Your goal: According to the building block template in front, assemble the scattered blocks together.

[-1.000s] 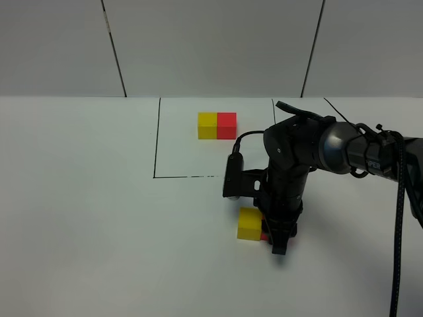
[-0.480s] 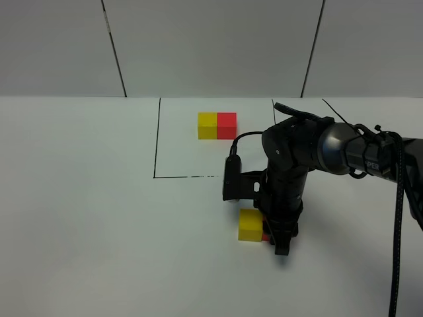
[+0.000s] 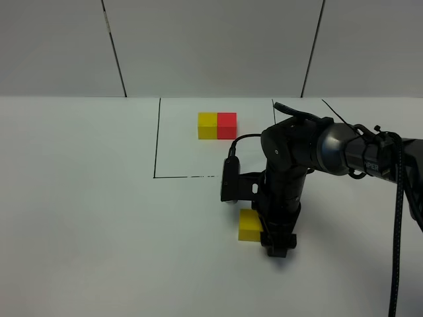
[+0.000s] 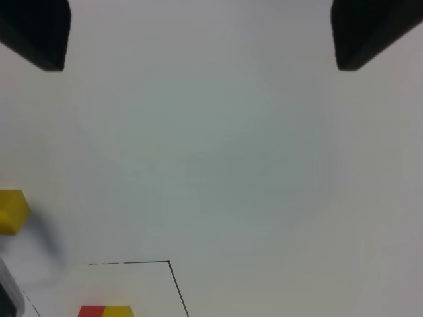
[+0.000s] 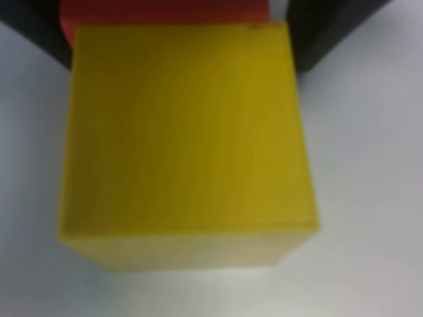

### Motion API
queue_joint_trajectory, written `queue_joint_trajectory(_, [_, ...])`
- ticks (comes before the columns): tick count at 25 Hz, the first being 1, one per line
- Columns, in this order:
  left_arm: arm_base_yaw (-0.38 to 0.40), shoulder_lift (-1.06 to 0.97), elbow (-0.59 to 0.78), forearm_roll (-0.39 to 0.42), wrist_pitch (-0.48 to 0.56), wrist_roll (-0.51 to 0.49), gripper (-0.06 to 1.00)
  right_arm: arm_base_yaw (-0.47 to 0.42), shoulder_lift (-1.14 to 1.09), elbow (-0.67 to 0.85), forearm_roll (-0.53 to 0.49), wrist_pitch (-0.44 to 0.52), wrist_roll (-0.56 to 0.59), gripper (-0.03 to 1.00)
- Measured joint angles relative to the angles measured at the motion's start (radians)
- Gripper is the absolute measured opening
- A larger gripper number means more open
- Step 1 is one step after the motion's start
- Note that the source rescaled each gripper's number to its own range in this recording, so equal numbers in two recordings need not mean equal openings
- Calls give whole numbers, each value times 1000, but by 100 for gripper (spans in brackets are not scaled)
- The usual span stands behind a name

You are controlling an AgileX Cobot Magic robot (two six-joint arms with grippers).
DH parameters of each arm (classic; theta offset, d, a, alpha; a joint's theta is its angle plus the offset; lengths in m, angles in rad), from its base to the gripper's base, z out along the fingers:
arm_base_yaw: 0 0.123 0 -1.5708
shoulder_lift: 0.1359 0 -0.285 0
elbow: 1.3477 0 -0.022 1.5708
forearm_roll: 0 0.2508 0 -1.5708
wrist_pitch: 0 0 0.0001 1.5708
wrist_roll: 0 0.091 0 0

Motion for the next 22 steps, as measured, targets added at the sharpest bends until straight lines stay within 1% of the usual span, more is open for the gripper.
queue_joint_trajectory(1, [0, 0, 0, 0, 0, 0, 91, 1, 0, 0, 3, -1, 0, 70])
queue_joint_trajectory(2, [0, 0, 0, 0, 0, 0, 91, 2, 0, 0, 8, -4, 0, 83])
queue_joint_trajectory(3, [0, 0, 0, 0, 0, 0, 91, 2, 0, 0, 10, -12, 0, 93])
queue_joint_trajectory(4, [0, 0, 0, 0, 0, 0, 91, 2, 0, 0, 11, -16, 0, 98])
queue_joint_trajectory(5, [0, 0, 0, 0, 0, 0, 91, 2, 0, 0, 13, -19, 5, 100])
queue_joint_trajectory(10, [0, 0, 0, 0, 0, 0, 91, 10, -11, 2, 16, -38, 70, 100])
queue_joint_trajectory(15, [0, 0, 0, 0, 0, 0, 91, 20, -88, 7, 20, -35, 199, 100])
queue_joint_trajectory(19, [0, 0, 0, 0, 0, 0, 91, 21, -175, 7, 21, 16, 376, 100])
queue_joint_trajectory(22, [0, 0, 0, 0, 0, 0, 91, 15, -241, 7, 23, 53, 534, 100])
